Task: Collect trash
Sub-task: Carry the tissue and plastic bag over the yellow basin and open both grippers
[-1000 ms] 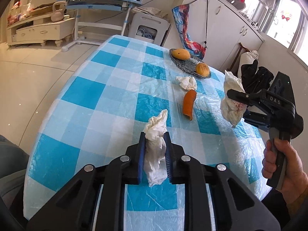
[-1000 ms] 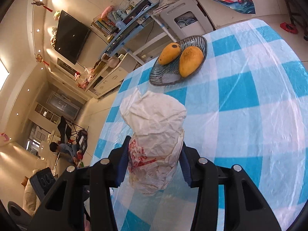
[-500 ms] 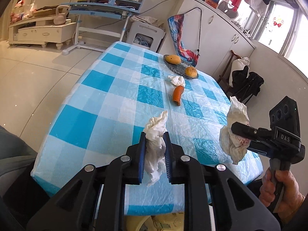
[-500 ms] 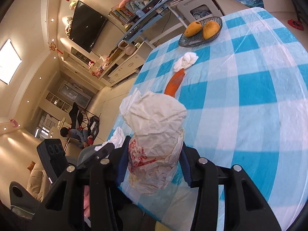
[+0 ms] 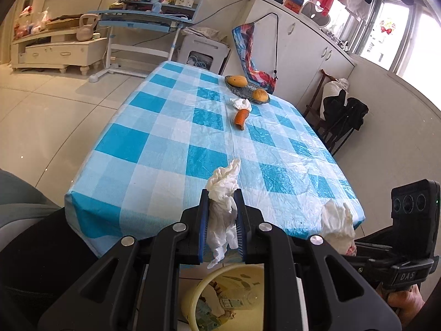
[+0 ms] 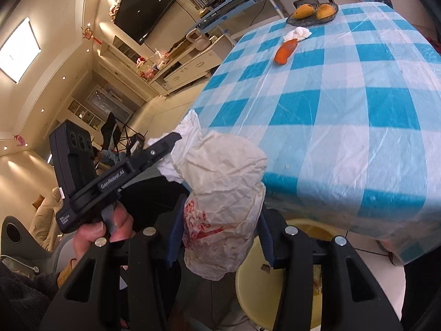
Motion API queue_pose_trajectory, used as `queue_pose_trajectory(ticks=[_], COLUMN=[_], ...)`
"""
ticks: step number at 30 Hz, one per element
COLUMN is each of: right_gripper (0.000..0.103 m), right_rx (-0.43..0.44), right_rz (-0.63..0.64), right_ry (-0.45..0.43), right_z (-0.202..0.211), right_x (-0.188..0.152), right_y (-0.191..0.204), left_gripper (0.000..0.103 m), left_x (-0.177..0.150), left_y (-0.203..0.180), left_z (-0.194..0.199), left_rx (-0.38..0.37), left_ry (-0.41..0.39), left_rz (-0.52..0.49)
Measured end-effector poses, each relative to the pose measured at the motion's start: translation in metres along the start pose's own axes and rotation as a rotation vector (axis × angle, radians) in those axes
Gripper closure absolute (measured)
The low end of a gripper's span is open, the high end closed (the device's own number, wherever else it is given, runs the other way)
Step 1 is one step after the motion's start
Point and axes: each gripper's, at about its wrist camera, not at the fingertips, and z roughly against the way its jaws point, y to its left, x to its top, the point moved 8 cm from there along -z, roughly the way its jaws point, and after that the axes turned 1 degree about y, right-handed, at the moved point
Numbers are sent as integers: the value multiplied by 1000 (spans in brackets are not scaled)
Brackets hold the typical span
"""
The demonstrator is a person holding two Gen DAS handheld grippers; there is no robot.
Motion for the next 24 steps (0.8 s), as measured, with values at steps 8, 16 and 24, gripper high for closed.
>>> queue_pose_trajectory(ticks=[8,16,24], right_gripper=[54,54,54], right_rx=[-23,-28,-27], right_rz=[-7,9,7], right_ry=[32,50,51], right_z=[-12,-21,-21], right_x=[-10,-16,-26], right_y=[-3,0,-1], left_gripper=[86,86,86], left_x=[-11,-17,-21], left_y=[-2,-3,-3], left_z=[20,25,25], left_rx=[40,57,65], left_ry=[-6,-1,4], left_rz=[-32,-47,-50])
